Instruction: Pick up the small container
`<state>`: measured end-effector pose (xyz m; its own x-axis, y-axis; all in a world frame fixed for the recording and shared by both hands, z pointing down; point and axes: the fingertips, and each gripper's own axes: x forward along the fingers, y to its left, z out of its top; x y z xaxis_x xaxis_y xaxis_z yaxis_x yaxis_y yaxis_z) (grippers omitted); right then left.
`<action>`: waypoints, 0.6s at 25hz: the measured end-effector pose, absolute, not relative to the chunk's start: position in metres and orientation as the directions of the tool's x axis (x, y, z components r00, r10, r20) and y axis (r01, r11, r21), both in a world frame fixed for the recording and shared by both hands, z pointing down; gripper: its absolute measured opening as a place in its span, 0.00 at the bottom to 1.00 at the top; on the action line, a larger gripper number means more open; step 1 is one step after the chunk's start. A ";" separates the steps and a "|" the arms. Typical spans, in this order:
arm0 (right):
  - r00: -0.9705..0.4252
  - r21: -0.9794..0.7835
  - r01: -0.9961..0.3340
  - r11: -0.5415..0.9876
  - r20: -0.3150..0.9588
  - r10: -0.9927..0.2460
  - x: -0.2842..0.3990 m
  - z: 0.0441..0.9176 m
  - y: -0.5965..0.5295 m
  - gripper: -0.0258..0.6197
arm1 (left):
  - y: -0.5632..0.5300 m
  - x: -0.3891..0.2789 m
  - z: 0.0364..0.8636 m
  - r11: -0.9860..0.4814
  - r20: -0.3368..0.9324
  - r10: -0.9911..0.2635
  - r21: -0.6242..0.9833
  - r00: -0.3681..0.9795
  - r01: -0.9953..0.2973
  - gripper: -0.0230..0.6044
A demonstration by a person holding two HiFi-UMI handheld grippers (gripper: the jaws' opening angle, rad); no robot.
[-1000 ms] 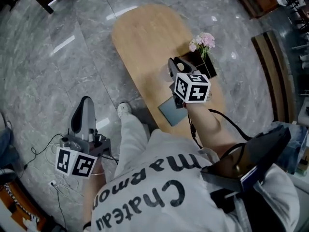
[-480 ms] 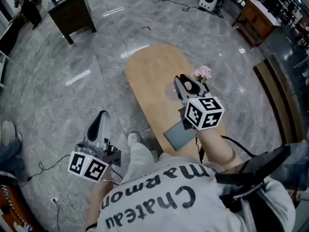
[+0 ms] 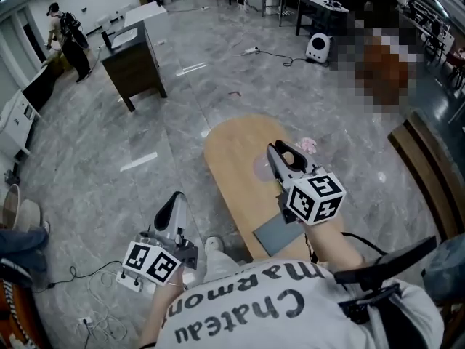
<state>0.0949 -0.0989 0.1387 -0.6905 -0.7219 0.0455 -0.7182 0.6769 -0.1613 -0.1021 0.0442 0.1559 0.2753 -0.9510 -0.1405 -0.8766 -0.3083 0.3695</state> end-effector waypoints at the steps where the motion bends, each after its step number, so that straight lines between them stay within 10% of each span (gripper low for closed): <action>1: -0.698 -0.157 -0.711 0.686 0.036 -0.715 0.098 0.135 -0.092 0.18 | 0.050 -0.097 0.155 -0.305 -0.143 -0.952 0.364 0.271 -0.880 0.06; 15: -0.730 -0.141 -0.681 0.719 0.056 -0.681 0.161 0.152 -0.017 0.18 | 0.126 -0.012 0.183 -0.283 -0.106 -0.959 0.397 0.262 -0.873 0.06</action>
